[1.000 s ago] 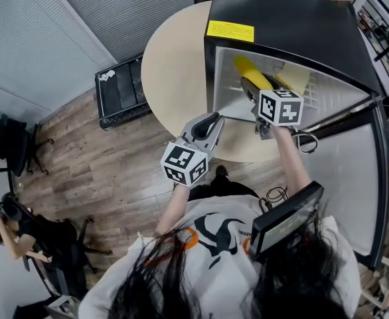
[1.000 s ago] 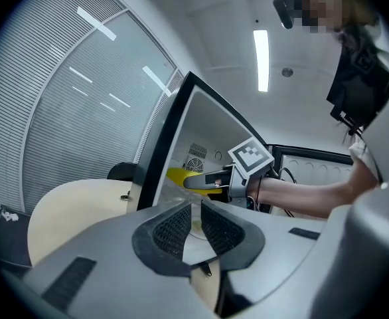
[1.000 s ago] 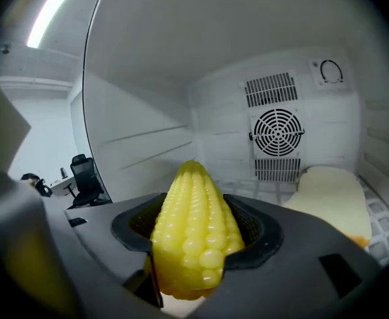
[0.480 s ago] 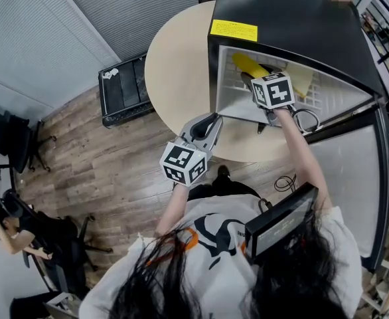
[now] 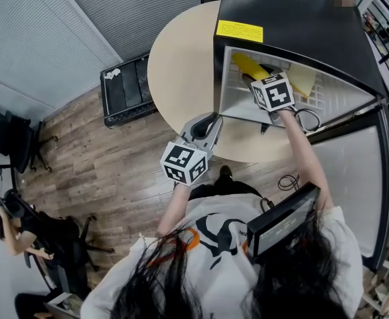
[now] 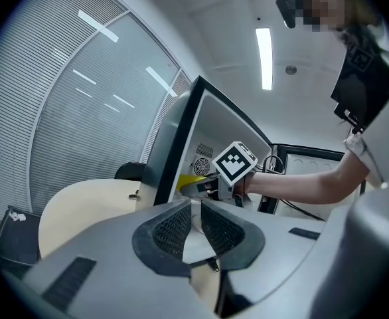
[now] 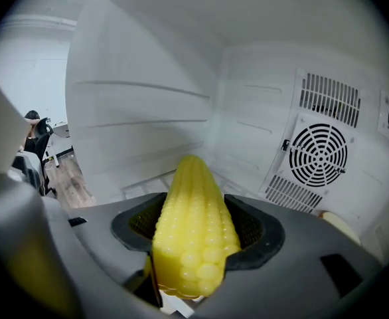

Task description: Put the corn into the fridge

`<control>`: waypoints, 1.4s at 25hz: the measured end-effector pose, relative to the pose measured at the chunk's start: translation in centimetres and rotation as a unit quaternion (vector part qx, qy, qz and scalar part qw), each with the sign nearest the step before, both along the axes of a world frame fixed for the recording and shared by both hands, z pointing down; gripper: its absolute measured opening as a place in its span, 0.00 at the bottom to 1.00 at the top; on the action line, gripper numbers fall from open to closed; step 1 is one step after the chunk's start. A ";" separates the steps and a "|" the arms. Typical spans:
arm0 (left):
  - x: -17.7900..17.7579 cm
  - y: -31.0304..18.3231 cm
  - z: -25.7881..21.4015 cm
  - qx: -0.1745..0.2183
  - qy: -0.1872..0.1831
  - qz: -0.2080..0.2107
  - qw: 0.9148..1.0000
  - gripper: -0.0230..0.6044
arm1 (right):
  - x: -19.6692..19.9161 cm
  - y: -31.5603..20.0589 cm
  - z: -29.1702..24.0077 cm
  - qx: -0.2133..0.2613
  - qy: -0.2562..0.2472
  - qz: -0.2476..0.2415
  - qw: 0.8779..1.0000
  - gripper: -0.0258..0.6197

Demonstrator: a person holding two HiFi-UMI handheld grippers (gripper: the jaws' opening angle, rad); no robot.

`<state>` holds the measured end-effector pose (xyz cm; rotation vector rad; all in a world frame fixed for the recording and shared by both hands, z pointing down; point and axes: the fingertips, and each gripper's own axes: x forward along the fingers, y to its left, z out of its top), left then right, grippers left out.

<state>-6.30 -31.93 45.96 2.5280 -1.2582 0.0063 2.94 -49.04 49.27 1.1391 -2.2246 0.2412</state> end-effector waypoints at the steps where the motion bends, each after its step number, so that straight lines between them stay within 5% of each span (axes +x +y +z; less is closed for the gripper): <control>1: -0.1 0.0 0.0 0.000 0.001 0.000 1.000 0.11 | -0.1 0.1 0.0 0.003 0.003 -0.002 1.000 0.45; 13: -0.1 1.1 0.5 -0.008 -0.003 0.014 1.000 0.10 | 1.4 1.4 -2.8 0.042 -0.088 0.051 0.994 0.47; 26: -0.1 2.2 -0.1 -0.004 -0.009 0.039 0.999 0.11 | 4.3 8.7 -6.3 0.062 -0.232 0.120 0.963 0.47; 35: -0.5 5.0 0.2 -0.008 -0.010 0.064 0.998 0.11 | 2.3 15.7 -6.1 0.048 -0.305 0.154 0.939 0.28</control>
